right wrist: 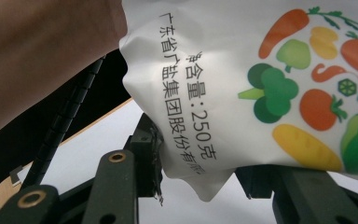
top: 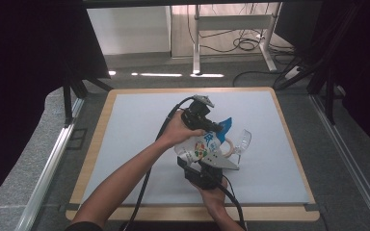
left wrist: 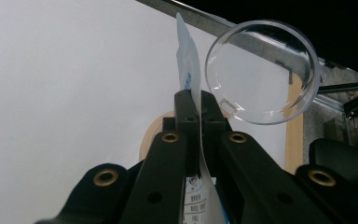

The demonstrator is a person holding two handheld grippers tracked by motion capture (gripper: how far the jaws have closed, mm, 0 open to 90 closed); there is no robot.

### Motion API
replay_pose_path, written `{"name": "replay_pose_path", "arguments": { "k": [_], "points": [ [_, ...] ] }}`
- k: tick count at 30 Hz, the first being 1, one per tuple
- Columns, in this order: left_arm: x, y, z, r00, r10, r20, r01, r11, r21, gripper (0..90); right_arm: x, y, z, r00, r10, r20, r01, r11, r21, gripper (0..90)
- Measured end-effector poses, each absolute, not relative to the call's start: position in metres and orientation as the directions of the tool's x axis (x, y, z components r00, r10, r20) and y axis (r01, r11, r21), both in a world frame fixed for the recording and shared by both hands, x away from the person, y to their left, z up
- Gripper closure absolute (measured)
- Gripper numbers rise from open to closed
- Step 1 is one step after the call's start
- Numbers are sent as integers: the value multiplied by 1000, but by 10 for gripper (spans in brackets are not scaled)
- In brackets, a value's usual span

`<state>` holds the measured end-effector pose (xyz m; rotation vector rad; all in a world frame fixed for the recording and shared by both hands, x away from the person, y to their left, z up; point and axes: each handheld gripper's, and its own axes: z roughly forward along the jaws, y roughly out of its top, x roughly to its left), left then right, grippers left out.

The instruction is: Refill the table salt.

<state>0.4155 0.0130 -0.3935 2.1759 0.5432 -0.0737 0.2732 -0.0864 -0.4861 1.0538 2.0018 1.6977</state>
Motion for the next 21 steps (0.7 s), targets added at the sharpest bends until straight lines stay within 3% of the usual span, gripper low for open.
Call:
{"name": "replay_pose_path", "arguments": {
  "k": [21],
  "points": [
    [417, 13, -395, 904, 356, -236, 405, -541, 737, 900, 273, -85, -488, -674, 705, 222, 331, 19, 944, 572]
  ]
}}
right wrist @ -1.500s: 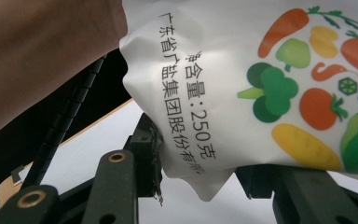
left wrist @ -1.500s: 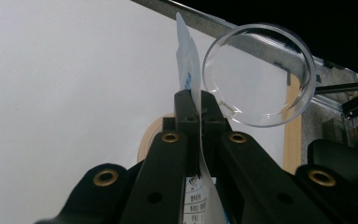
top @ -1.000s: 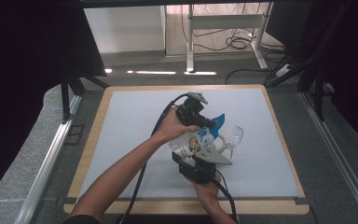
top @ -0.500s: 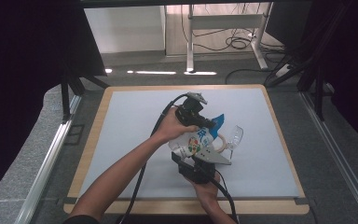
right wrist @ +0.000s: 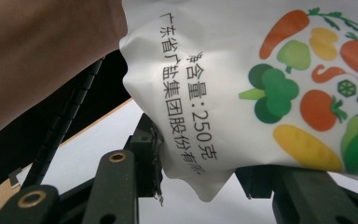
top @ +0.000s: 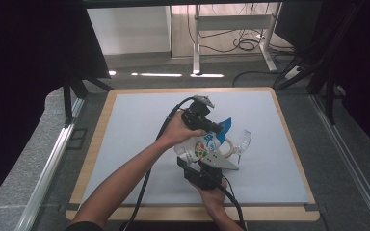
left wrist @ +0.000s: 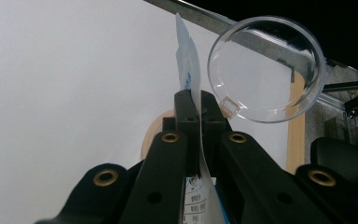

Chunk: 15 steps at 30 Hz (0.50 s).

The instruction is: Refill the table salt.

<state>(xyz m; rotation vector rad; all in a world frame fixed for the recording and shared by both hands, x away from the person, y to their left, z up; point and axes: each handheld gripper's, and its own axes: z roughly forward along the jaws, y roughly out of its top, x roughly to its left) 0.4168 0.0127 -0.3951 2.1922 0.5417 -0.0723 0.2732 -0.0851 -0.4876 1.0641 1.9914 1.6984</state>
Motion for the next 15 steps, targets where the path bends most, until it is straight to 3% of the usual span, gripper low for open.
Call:
{"name": "replay_pose_path", "arguments": {
  "k": [15],
  "points": [
    [417, 13, -396, 905, 354, -237, 406, -543, 735, 900, 273, -85, -487, -671, 704, 231, 338, 14, 941, 572]
  ]
}}
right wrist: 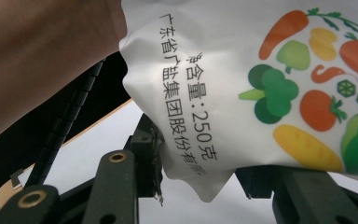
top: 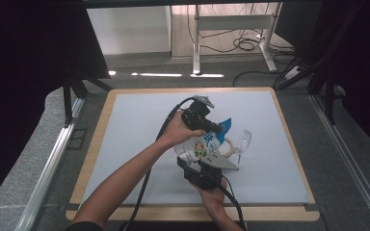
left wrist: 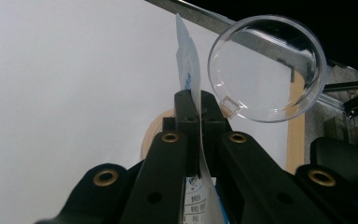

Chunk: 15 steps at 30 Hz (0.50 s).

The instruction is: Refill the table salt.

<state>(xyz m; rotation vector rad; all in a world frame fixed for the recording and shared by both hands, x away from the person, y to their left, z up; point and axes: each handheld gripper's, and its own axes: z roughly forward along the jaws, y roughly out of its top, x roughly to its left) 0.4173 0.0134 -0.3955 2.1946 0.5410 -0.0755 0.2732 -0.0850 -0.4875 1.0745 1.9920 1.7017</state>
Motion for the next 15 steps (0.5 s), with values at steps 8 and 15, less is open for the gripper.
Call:
{"name": "replay_pose_path", "arguments": {
  "k": [8, 15],
  "points": [
    [416, 13, -395, 903, 356, -239, 407, -539, 737, 900, 273, -86, -487, -678, 699, 228, 333, 16, 943, 574],
    [416, 12, -393, 902, 360, -237, 409, -539, 736, 900, 273, -86, -486, -678, 699, 229, 331, 12, 944, 574]
  ]
}}
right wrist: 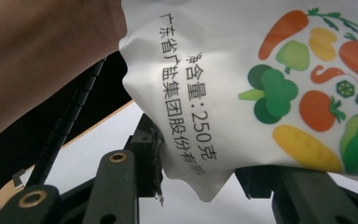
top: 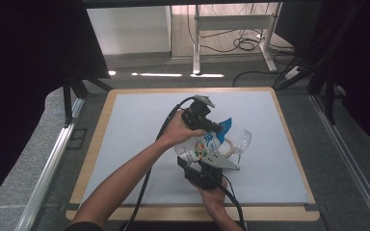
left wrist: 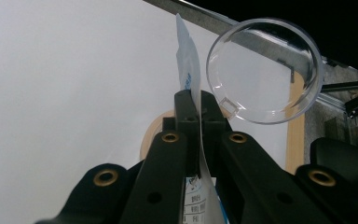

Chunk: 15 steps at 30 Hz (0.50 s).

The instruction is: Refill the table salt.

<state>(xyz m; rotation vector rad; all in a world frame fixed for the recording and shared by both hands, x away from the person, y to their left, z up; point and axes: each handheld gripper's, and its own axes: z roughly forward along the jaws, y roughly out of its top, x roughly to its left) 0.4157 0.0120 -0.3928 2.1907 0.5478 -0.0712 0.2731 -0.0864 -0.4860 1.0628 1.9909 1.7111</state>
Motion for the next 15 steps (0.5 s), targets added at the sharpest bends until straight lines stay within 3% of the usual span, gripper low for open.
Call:
{"name": "replay_pose_path", "arguments": {
  "k": [15],
  "points": [
    [415, 12, -391, 903, 361, -233, 406, -541, 737, 900, 273, -87, -485, -678, 699, 227, 327, 10, 945, 574]
  ]
}}
